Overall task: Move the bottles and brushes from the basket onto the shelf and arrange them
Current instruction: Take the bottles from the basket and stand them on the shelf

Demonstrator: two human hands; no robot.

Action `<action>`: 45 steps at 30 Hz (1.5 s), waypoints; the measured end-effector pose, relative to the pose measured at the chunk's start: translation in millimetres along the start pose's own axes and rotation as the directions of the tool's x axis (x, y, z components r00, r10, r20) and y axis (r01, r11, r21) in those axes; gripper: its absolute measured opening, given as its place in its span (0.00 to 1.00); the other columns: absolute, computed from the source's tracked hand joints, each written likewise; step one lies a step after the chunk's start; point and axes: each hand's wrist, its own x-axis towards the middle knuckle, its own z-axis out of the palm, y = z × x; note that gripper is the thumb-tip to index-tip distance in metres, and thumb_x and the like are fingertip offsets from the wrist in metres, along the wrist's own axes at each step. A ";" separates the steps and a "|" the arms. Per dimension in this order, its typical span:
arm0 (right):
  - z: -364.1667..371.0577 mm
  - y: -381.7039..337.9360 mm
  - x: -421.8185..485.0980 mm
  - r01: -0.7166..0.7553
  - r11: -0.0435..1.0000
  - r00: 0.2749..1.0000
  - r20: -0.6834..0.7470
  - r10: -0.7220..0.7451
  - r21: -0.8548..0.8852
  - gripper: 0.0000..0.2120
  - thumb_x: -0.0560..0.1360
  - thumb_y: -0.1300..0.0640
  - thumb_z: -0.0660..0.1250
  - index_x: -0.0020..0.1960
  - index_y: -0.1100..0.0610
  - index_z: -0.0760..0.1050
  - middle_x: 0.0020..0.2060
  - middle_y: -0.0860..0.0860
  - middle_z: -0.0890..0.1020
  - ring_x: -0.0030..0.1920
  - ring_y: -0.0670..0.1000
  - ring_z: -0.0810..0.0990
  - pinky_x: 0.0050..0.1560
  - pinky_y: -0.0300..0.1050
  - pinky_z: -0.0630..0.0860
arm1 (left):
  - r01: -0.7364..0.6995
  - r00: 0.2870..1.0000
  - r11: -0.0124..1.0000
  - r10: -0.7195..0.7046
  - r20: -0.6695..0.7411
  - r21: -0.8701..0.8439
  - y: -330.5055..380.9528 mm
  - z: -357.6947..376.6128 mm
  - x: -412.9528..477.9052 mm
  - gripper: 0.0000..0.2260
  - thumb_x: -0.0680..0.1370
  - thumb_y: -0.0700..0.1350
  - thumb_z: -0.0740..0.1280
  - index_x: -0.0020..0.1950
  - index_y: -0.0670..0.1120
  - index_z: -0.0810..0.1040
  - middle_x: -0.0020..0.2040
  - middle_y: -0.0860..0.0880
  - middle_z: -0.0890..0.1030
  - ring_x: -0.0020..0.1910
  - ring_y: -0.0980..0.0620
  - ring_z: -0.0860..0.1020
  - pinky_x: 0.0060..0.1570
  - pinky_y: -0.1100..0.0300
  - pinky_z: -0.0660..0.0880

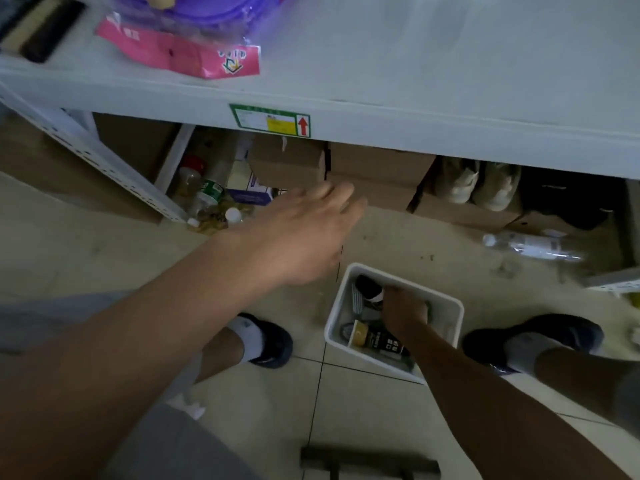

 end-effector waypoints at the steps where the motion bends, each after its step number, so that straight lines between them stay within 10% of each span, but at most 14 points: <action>1: 1.6 -0.8 2.2 0.004 1.000 1.000 -0.022 -0.004 0.014 0.14 0.82 0.58 0.59 0.65 0.57 0.74 0.58 0.55 0.81 0.56 0.56 0.81 0.52 0.51 0.78 | 0.000 1.000 1.000 0.000 0.015 0.002 -2.1 1.3 0.3 0.35 0.81 0.51 0.65 0.81 0.46 0.49 0.79 0.45 0.56 0.75 0.46 0.61 0.67 0.49 0.67; 12: -65.8 29.3 -38.4 0.293 0.946 0.946 -0.182 -0.267 0.137 0.20 0.81 0.46 0.59 0.67 0.56 0.66 0.58 0.55 0.79 0.53 0.59 0.81 0.45 0.49 0.73 | 0.027 0.997 0.999 -0.025 0.071 -0.025 -6.4 -22.4 -2.1 0.33 0.80 0.52 0.66 0.81 0.52 0.54 0.80 0.50 0.51 0.75 0.44 0.61 0.68 0.45 0.69; 21: -225.3 56.6 -160.8 0.526 0.844 0.682 -0.644 -0.347 0.102 0.15 0.76 0.43 0.63 0.56 0.50 0.65 0.41 0.49 0.80 0.36 0.53 0.80 0.32 0.49 0.77 | 0.074 0.874 0.928 -0.237 -0.425 -0.366 3.3 -67.2 -18.2 0.18 0.78 0.46 0.67 0.68 0.51 0.73 0.64 0.53 0.76 0.58 0.51 0.79 0.49 0.53 0.75; 24: -277.2 65.0 -173.5 0.580 0.786 0.570 -0.796 -0.205 0.213 0.15 0.76 0.44 0.64 0.56 0.51 0.67 0.41 0.49 0.80 0.36 0.50 0.79 0.33 0.49 0.77 | 0.105 0.834 0.928 -0.277 -0.478 -0.357 -5.7 -70.1 -25.5 0.16 0.78 0.44 0.67 0.66 0.49 0.74 0.61 0.51 0.78 0.52 0.51 0.79 0.46 0.52 0.78; 30: -332.8 93.9 -87.7 0.415 0.706 0.657 -0.726 0.204 0.574 0.16 0.78 0.48 0.66 0.59 0.56 0.67 0.50 0.55 0.81 0.46 0.57 0.81 0.43 0.54 0.79 | 0.117 0.882 0.952 -0.231 -0.410 -0.284 -27.8 -42.0 2.1 0.13 0.80 0.46 0.65 0.64 0.50 0.74 0.59 0.54 0.75 0.48 0.55 0.77 0.39 0.59 0.73; 40: -392.0 112.1 -2.0 0.354 0.652 0.602 -0.697 0.389 0.670 0.15 0.78 0.55 0.63 0.61 0.58 0.63 0.57 0.57 0.78 0.50 0.58 0.77 0.46 0.49 0.69 | 0.038 0.891 0.974 -0.134 -0.434 -0.223 -8.7 -59.1 6.4 0.14 0.79 0.46 0.65 0.65 0.50 0.75 0.60 0.53 0.75 0.51 0.54 0.77 0.36 0.64 0.68; 45: -407.9 105.5 18.0 0.328 0.639 0.619 -0.670 0.410 0.695 0.17 0.78 0.55 0.63 0.63 0.58 0.62 0.57 0.58 0.77 0.54 0.62 0.78 0.46 0.51 0.71 | 0.032 0.901 0.974 -0.125 -0.414 -0.224 -10.6 -61.5 17.3 0.15 0.80 0.48 0.63 0.67 0.51 0.73 0.63 0.53 0.74 0.55 0.55 0.76 0.43 0.56 0.80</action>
